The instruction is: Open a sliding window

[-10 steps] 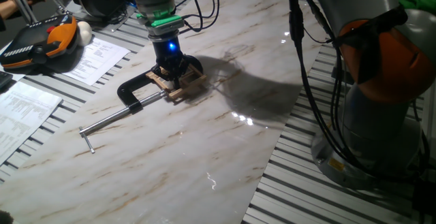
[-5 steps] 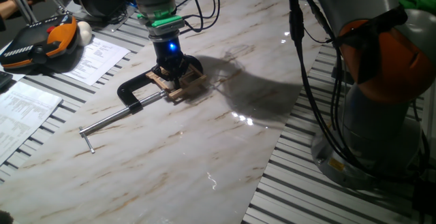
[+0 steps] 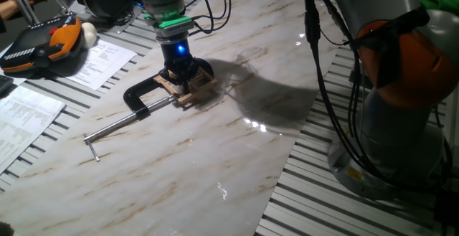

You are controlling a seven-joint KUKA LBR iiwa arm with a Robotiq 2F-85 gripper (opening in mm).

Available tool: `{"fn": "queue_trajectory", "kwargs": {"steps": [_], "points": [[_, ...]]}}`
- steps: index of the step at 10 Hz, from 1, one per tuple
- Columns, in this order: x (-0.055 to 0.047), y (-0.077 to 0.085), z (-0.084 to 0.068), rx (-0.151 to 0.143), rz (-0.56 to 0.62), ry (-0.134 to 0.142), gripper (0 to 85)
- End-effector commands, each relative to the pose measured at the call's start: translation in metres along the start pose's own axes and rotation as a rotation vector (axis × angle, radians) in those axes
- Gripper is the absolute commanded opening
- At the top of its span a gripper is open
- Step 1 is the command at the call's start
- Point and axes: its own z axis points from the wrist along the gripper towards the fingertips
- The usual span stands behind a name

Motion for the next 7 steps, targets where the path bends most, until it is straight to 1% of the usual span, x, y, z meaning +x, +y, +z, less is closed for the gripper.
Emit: {"fn": "queue_trajectory", "kwargs": {"steps": [1, 3, 7], "points": [[0.0004, -0.0002, 0.0003, 0.001, 0.000, 0.001, 0.0], [0.0017, -0.0013, 0.0011, 0.000, 0.000, 0.005, 0.0], [0.0011, -0.0010, 0.0027, -0.006, 0.001, 0.007, 0.0]]}}
